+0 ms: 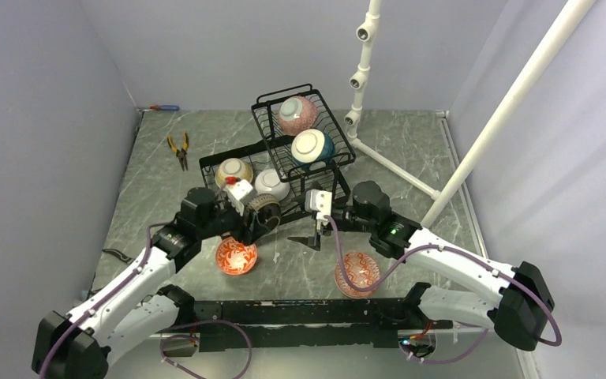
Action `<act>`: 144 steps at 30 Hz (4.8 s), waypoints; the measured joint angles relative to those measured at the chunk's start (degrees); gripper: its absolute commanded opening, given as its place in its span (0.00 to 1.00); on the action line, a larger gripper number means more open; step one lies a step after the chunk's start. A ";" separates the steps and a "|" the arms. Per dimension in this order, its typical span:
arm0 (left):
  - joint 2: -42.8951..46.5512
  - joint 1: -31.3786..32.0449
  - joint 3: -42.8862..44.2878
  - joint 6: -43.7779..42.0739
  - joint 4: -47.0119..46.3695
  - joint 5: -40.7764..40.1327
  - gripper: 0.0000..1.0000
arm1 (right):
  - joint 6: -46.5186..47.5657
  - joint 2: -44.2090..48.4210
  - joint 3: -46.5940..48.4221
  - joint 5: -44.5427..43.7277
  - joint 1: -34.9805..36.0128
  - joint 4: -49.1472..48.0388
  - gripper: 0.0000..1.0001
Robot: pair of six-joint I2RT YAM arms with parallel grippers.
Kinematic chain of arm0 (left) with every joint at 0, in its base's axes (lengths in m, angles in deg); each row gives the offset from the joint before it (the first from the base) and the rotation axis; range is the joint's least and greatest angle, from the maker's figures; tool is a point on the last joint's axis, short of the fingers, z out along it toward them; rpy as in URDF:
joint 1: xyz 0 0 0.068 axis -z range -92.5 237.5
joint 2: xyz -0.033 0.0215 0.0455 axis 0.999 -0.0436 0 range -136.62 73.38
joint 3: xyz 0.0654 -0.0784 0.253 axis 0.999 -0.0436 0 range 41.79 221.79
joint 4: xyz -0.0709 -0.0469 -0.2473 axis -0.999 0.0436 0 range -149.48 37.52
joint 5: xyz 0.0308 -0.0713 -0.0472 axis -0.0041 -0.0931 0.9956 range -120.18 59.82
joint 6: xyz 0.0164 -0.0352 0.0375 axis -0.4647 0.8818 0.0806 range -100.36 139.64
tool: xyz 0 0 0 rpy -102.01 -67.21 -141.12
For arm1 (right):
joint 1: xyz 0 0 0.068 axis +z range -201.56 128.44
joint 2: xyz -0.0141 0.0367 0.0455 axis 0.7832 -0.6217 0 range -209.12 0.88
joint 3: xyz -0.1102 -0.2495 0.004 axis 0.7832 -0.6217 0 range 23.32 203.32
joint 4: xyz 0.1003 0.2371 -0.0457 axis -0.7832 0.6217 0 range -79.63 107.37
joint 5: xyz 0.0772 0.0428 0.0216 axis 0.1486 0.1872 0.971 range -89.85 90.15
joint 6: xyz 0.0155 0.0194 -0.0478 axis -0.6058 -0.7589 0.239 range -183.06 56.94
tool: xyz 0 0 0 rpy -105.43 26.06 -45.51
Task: Load the bowls into the dish rack
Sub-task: Pick up the bowl from the dish rack, then turn the bowl upside down on the dish rack, then pick up the bowl from the center of the board.
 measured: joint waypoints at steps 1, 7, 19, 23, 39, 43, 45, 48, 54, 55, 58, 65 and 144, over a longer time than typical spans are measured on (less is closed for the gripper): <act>-0.48 -2.27 0.00 2.19 -0.74 0.96 0.03 | -0.07 0.28 -0.22 -0.24 0.00 0.00 1.00; -3.67 -12.13 0.04 15.32 -6.19 6.23 0.03 | -0.83 0.92 -1.73 -1.57 0.00 0.02 1.00; -15.67 -18.10 2.51 38.88 -13.46 15.28 0.03 | -1.01 0.94 -2.05 -1.79 0.00 0.37 1.00; -16.55 -18.62 2.38 40.26 -14.21 15.61 0.03 | -0.98 0.96 -2.05 -1.77 0.00 0.96 1.00; -24.87 -20.20 2.19 38.38 -13.79 14.95 0.03 | -0.79 1.01 -2.05 -1.73 0.00 1.64 1.00; -27.30 -20.50 2.19 37.00 -13.90 14.95 0.03 | -0.70 1.01 -2.05 -1.75 0.00 2.45 1.00; -28.50 -20.68 2.25 36.00 -13.51 14.88 0.05 | -0.66 1.01 -2.05 -1.77 0.00 2.82 1.00; -29.44 -20.81 3.34 34.38 -11.85 15.39 0.16 | -0.55 1.01 -2.05 -1.77 0.00 3.23 1.00; -29.75 -20.76 5.62 30.91 -7.15 15.10 0.72 | -0.11 1.01 -2.05 -1.79 0.00 3.58 1.00; -29.75 -20.76 5.97 30.47 -6.40 14.93 0.82 | -0.11 1.01 -2.05 -1.79 0.00 3.63 1.00; -29.75 -20.76 6.60 28.35 -3.61 13.07 0.85 | -0.09 1.01 -2.05 -1.81 0.00 3.72 1.00; -29.73 -20.46 8.33 24.81 4.37 8.92 0.94 | 0.13 1.01 -2.01 -1.97 0.00 3.87 1.00; 0.98 -7.67 15.76 35.10 36.37 -32.02 0.96 | -23.50 12.28 -15.37 -19.32 0.00 -8.94 1.00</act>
